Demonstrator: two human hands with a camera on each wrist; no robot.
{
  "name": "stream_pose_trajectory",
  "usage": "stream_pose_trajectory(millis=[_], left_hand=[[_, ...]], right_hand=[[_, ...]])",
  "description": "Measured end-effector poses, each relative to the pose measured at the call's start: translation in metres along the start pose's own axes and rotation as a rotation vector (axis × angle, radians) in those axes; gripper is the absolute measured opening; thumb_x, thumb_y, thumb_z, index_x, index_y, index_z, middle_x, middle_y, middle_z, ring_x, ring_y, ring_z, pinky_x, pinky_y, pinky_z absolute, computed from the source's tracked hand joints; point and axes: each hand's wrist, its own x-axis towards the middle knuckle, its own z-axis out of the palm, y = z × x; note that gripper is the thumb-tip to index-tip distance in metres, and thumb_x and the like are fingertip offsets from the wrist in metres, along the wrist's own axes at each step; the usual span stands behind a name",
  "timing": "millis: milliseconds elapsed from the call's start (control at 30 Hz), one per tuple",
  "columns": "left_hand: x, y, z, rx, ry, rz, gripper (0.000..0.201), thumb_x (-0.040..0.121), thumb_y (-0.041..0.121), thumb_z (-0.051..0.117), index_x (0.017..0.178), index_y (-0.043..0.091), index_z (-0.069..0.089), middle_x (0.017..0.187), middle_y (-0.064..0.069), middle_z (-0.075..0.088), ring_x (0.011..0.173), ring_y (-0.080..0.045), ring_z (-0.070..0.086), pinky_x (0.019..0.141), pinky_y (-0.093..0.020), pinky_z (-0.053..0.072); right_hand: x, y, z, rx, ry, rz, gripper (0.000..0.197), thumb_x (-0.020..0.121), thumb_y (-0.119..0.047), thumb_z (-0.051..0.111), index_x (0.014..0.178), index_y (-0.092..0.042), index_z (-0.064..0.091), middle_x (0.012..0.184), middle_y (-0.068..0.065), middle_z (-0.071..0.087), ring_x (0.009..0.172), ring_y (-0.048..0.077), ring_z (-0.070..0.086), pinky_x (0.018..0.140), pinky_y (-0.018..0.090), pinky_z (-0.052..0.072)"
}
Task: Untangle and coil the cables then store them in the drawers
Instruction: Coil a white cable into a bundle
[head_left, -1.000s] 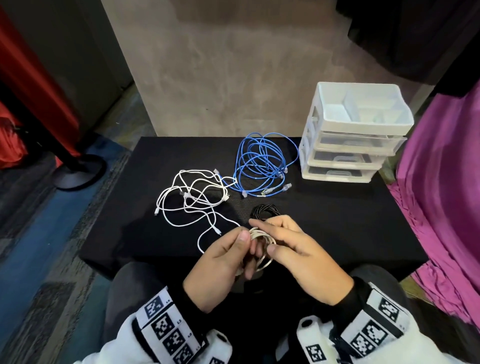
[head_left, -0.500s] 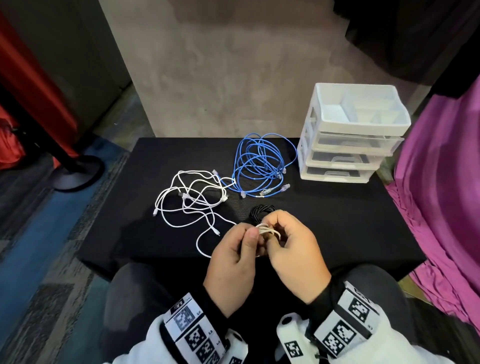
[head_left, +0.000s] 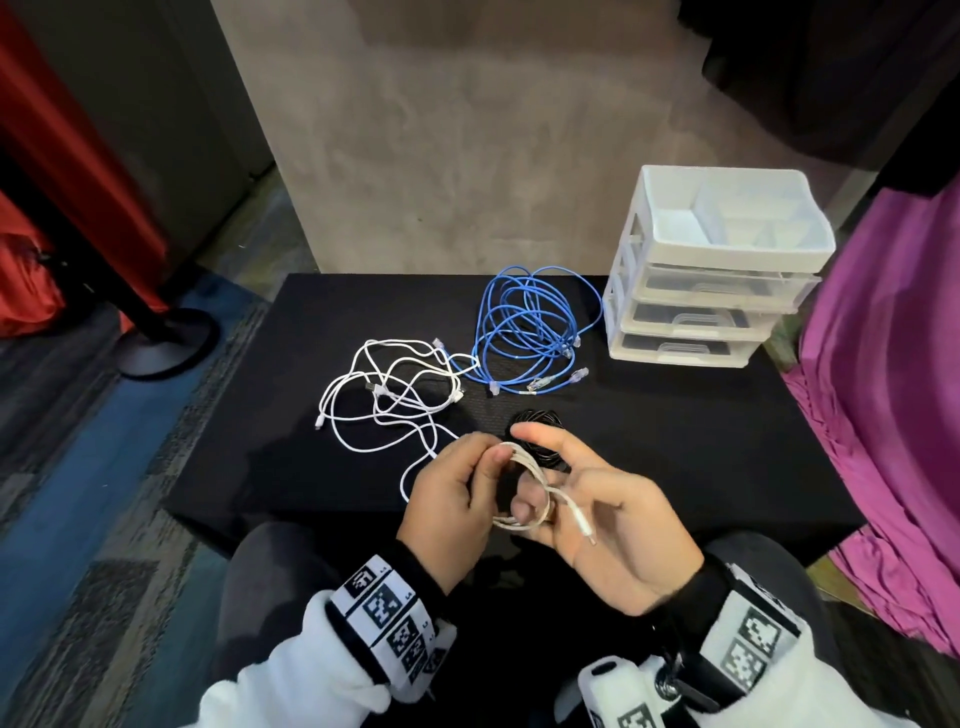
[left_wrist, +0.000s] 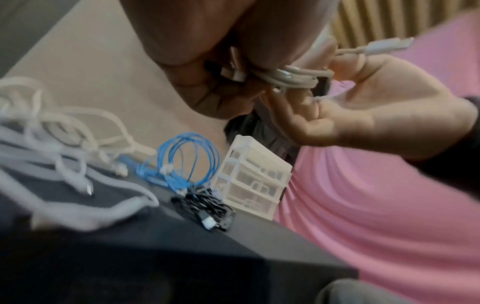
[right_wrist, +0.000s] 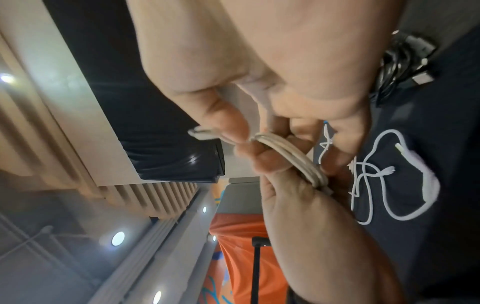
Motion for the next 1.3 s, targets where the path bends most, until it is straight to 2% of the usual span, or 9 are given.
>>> stream_pose_trajectory(millis=[133,300,467,633,733,933,1067,1200,1300], left_hand=[[0.008,0.003,-0.006,0.051,0.017,0.048,0.025,0.102,0.033,0.051,0.087,0.020,0.067,0.077,0.011,0.061,0.074,-0.006,0.060,0.070,-0.021,0.046],[0.011,0.007,-0.015,0.124,0.038,0.082,0.029,0.101,0.037,0.050,0.085,0.018,0.065,0.074,0.009,0.061,0.071,-0.008,0.059,0.066,-0.025,0.047],[0.013,0.007,-0.020,0.244,0.090,0.119,0.029,0.101,0.035,0.051,0.083,0.016,0.064,0.072,0.010,0.058,0.067,-0.006,0.054,0.064,-0.021,0.043],[0.017,0.005,-0.031,0.141,0.076,0.009,0.029,0.101,0.031,0.054,0.075,0.020,0.062,0.062,0.007,0.057,0.055,-0.006,0.051,0.056,-0.016,0.039],[0.017,0.008,-0.033,0.007,0.071,-0.102,0.031,0.101,0.039,0.053,0.076,0.023,0.064,0.063,0.003,0.061,0.048,-0.012,0.052,0.051,-0.029,0.047],[0.013,0.019,-0.010,-0.224,0.127,-0.205,0.031,0.100,0.044,0.052,0.082,0.023,0.065,0.074,-0.022,0.062,0.053,-0.017,0.046,0.052,-0.034,0.042],[0.008,0.021,-0.001,-0.208,0.168,-0.169,0.029,0.102,0.039,0.051,0.082,0.022,0.064,0.058,0.009,0.058,0.051,-0.006,0.047,0.054,-0.025,0.040],[0.004,0.018,0.002,-0.185,0.163,-0.151,0.027,0.103,0.035,0.052,0.084,0.021,0.064,0.060,0.015,0.060,0.054,-0.004,0.053,0.059,-0.024,0.043],[0.003,0.019,0.004,-0.229,0.127,-0.155,0.024,0.102,0.030,0.054,0.086,0.018,0.066,0.062,0.011,0.063,0.053,-0.005,0.055,0.056,-0.020,0.044]], right_hand=[[0.001,0.005,-0.001,-0.236,0.070,-0.076,0.042,0.093,-0.013,0.069,0.133,-0.006,0.058,0.088,0.019,0.064,0.085,0.026,0.064,0.080,0.040,0.057],[0.005,0.002,-0.010,-0.745,0.222,-0.229,0.031,0.089,-0.007,0.076,0.116,-0.012,0.062,0.077,0.024,0.067,0.067,0.025,0.059,0.068,0.030,0.051],[0.005,0.009,-0.013,-0.861,0.200,-0.199,0.025,0.090,-0.008,0.076,0.111,-0.013,0.063,0.066,0.002,0.065,0.067,0.019,0.063,0.073,0.027,0.049],[-0.001,-0.013,-0.017,-0.956,0.205,-0.284,0.009,0.094,-0.004,0.070,0.091,-0.010,0.075,0.067,0.001,0.069,0.066,0.012,0.060,0.076,0.024,0.051],[-0.004,-0.023,-0.015,-1.012,0.173,-0.303,0.011,0.095,-0.010,0.070,0.087,-0.014,0.076,0.070,-0.002,0.068,0.068,0.011,0.058,0.075,0.024,0.049],[0.011,0.006,-0.027,-1.290,0.530,-0.561,0.015,0.088,-0.012,0.077,0.086,-0.027,0.079,0.080,-0.009,0.064,0.077,0.009,0.061,0.076,0.021,0.047],[0.015,0.026,-0.018,-0.898,0.448,-0.402,0.016,0.099,-0.029,0.067,0.103,-0.022,0.081,0.098,-0.003,0.079,0.094,0.007,0.069,0.094,0.040,0.057],[0.012,0.027,-0.005,-0.552,0.388,-0.270,0.011,0.093,-0.015,0.072,0.100,-0.013,0.081,0.082,0.003,0.073,0.071,0.009,0.059,0.071,0.022,0.050],[0.013,0.023,-0.008,-0.292,0.420,-0.138,0.012,0.092,-0.005,0.070,0.100,-0.003,0.079,0.085,0.012,0.073,0.063,0.009,0.061,0.059,0.018,0.051]])
